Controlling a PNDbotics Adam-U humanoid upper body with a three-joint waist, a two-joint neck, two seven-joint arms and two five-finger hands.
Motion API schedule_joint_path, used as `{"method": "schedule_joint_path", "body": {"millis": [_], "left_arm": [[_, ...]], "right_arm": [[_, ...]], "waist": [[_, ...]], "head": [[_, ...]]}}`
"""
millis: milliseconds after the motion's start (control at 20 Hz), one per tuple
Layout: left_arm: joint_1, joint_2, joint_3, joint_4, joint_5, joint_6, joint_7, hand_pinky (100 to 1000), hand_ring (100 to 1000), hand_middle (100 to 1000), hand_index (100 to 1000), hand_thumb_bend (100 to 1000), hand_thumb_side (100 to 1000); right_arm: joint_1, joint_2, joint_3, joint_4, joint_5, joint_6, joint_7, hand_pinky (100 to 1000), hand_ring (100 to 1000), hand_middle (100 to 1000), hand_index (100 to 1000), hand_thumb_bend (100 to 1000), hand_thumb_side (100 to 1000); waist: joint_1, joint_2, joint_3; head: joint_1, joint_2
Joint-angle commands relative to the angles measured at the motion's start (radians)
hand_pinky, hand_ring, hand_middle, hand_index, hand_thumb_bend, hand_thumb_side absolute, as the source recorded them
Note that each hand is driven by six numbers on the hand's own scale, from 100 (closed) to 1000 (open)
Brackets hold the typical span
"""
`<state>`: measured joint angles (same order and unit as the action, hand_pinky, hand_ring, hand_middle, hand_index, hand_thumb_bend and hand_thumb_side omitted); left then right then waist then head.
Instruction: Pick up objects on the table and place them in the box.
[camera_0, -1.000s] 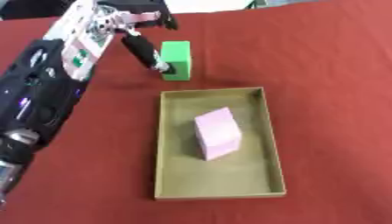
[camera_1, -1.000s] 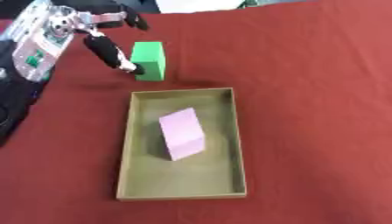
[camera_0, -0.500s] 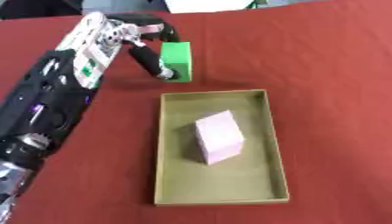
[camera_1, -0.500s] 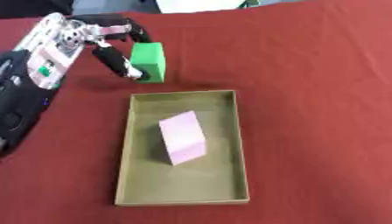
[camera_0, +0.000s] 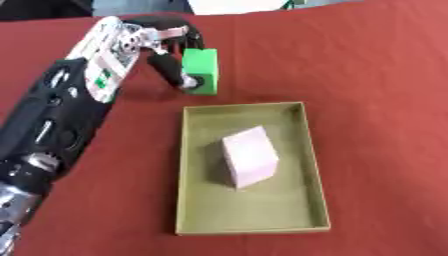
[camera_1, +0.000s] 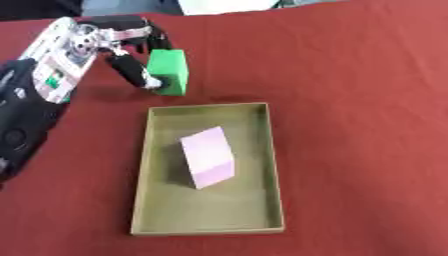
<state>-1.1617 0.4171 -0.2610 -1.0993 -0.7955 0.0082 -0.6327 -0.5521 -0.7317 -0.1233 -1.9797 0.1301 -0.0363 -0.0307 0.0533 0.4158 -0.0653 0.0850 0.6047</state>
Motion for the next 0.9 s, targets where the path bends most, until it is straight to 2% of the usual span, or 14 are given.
{"method": "schedule_joint_path", "body": {"millis": [50, 500, 750, 900], "left_arm": [[-0.017, 0.020, 0.006, -0.025, 0.002, 0.002, 0.014, 679, 688, 540, 691, 130, 100], [-0.011, 0.052, -0.027, -0.183, 0.069, 0.027, 0.018, 660, 655, 511, 675, 100, 100], [0.021, 0.101, -0.074, -0.365, 0.210, 0.053, -0.001, 658, 656, 514, 683, 100, 100], [0.051, 0.145, -0.103, -0.514, 0.300, 0.081, -0.006, 661, 659, 514, 683, 100, 100]], "right_arm": [[-0.019, -0.012, -0.012, 0.003, 0.001, 0.005, 0.001, 747, 704, 583, 861, 100, 971], [-0.011, -0.011, -0.014, 0.012, 0.007, 0.006, 0.000, 746, 706, 585, 861, 100, 966], [0.001, -0.017, -0.015, 0.014, 0.012, 0.010, -0.004, 744, 706, 586, 860, 100, 963], [0.005, -0.019, -0.013, 0.014, 0.014, 0.012, -0.001, 744, 707, 586, 860, 100, 964]], "waist": [[-0.006, -0.034, 0.003], [-0.009, -0.061, 0.028], [-0.006, -0.080, 0.058], [-0.004, -0.089, 0.075]], "head": [[-0.002, 0.002], [-0.013, 0.031], [-0.032, 0.057], [-0.044, 0.068]]}}
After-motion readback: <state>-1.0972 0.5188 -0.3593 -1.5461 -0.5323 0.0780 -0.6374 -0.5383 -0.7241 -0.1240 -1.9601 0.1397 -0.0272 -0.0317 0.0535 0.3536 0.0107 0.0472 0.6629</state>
